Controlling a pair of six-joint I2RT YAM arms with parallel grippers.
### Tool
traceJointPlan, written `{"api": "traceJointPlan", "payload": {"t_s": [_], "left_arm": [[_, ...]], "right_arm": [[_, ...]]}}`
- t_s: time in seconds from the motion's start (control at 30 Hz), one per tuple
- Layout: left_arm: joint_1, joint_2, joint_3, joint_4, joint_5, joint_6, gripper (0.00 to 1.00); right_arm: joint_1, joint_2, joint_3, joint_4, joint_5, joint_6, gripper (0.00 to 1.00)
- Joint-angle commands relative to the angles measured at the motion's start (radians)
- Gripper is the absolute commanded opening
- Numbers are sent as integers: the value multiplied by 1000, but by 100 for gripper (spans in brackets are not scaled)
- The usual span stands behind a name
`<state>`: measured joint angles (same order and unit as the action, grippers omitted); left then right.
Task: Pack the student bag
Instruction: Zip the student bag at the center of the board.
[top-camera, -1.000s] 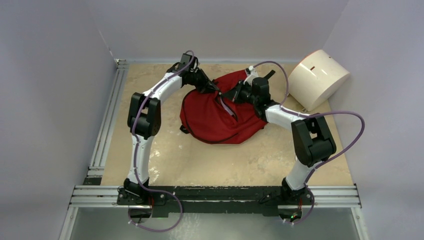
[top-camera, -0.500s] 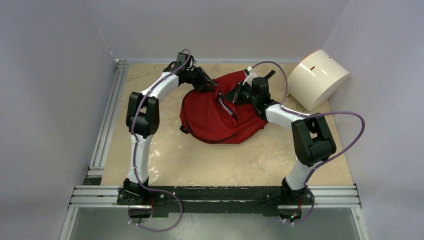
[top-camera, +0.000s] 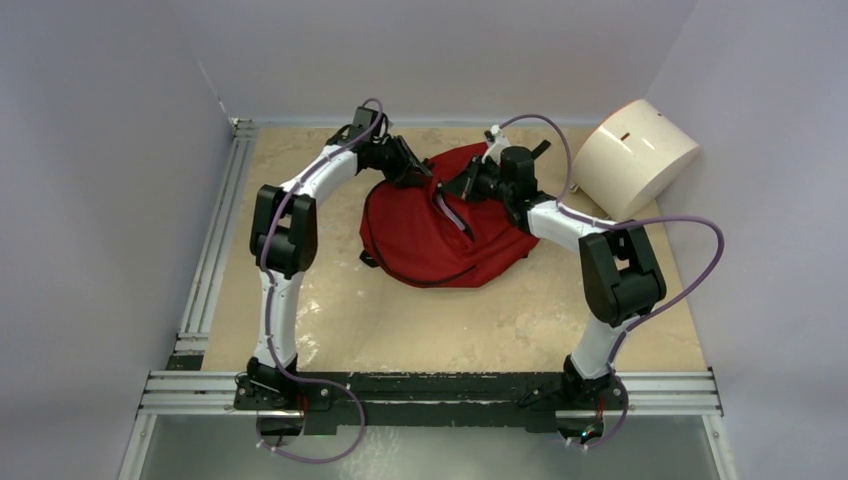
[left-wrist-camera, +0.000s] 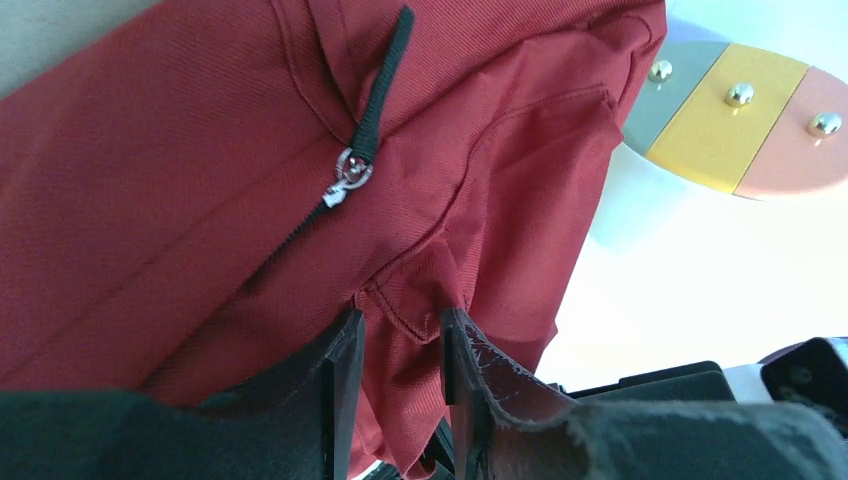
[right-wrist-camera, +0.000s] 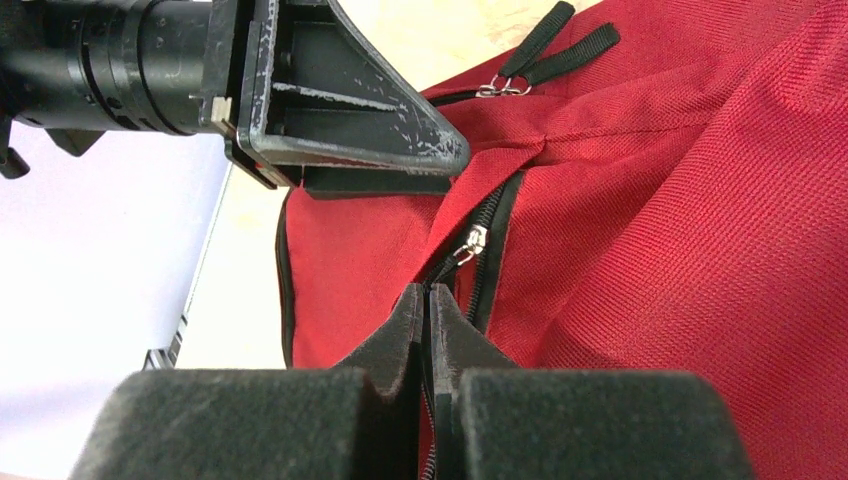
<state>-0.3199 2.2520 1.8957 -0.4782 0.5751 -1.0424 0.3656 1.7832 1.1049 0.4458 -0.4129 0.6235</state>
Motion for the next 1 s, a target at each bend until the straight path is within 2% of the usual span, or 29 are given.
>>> {"api": "traceJointPlan", "payload": {"t_s": [0.0, 0.37, 0.57, 0.7, 0.97], "left_arm": [[-32, -82, -7, 25, -20, 46, 33], [-34, -105, -29, 74, -8, 1, 33], [-31, -177, -104, 71, -72, -9, 33], [-32, -205, -146, 105, -62, -15, 34], [-44, -169, -116, 104, -30, 15, 34]], "right_arm": [[4, -4, 46, 20, -28, -14, 0], [3, 0, 36, 25, -33, -8, 0], [3, -4, 29, 26, -27, -2, 0], [3, -2, 28, 31, -27, -2, 0], [4, -2, 26, 34, -32, 2, 0]]}}
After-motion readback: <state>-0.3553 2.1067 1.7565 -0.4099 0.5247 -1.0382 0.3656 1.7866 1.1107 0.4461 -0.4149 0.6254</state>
